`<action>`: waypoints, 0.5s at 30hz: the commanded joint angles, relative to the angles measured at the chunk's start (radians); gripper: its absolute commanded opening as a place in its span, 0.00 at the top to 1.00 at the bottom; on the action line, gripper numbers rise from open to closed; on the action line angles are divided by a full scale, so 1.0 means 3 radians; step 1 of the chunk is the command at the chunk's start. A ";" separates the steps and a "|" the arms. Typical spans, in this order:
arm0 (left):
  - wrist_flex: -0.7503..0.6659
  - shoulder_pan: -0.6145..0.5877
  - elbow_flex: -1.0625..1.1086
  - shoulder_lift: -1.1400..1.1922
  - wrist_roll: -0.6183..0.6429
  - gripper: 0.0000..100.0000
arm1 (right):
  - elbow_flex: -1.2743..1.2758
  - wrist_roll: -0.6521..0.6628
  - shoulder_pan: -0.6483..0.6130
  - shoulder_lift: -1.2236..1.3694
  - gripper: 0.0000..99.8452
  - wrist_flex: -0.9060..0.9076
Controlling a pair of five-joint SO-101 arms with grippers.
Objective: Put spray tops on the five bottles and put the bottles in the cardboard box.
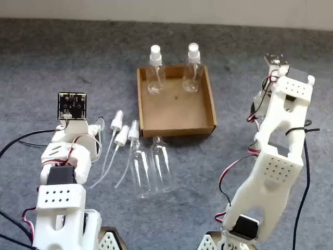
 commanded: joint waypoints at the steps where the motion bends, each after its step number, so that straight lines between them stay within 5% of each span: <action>1: 0.0010 0.0038 -0.0090 -0.0028 0.0015 0.82 | -0.0192 0.0036 0.0033 -0.0043 0.81 -0.0043; 15: 0.0010 0.0038 -0.0090 -0.0033 0.0015 0.82 | -0.0197 0.0153 0.0018 -0.0028 0.80 0.0238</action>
